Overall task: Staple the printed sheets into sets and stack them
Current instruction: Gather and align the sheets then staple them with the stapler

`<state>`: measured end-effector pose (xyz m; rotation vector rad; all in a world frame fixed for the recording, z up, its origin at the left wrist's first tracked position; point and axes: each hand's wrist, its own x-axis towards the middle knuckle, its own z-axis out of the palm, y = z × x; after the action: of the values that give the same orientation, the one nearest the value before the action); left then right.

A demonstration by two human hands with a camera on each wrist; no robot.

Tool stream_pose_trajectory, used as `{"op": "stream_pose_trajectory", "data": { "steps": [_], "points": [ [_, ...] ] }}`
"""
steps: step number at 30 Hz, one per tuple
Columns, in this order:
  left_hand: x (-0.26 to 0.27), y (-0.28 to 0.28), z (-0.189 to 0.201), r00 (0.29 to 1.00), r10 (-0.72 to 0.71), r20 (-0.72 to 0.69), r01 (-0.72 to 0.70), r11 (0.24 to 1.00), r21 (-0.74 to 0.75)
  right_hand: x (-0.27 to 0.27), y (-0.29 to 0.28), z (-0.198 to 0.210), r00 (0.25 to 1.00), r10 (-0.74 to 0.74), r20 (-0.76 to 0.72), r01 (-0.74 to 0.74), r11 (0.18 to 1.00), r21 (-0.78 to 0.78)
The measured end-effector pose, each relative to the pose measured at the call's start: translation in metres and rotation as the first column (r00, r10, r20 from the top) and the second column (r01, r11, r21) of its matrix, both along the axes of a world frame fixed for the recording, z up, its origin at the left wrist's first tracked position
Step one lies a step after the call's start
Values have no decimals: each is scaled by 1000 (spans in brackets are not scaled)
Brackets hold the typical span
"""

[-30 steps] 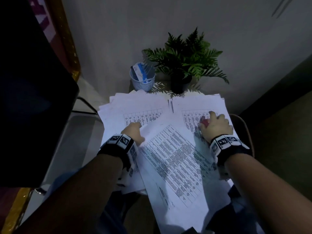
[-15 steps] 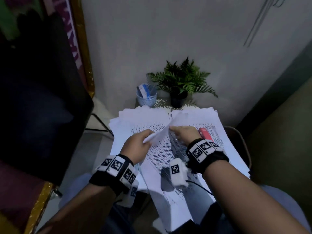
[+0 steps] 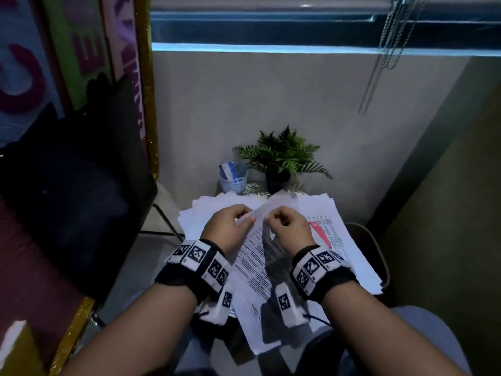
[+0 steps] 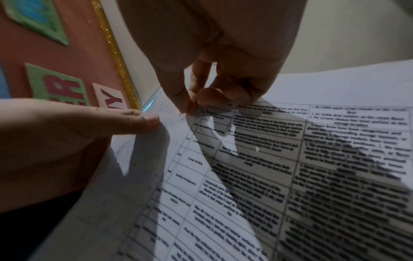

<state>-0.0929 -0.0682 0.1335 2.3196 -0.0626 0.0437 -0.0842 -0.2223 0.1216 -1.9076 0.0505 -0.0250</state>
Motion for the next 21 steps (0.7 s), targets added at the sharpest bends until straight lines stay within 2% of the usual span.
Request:
{"op": "stream_pose_trajectory", "data": {
  "steps": [6, 10, 17, 21],
  "points": [
    [-2, -4, 5, 999, 24, 44, -23, 999, -23, -3, -3, 9, 997, -57, 50, 58, 998, -31],
    [-5, -4, 7, 997, 48, 62, -43, 996, -72, -1, -1, 13, 998, -45, 49, 46, 999, -28],
    [-2, -6, 10, 997, 66, 41, -65, 998, -20, -3, 0, 13, 997, -35, 70, 34, 999, 18],
    [2, -11, 7, 998, 56, 27, -55, 998, -12, -4, 0, 8, 989, -91, 115, 88, 996, 34]
  ]
}}
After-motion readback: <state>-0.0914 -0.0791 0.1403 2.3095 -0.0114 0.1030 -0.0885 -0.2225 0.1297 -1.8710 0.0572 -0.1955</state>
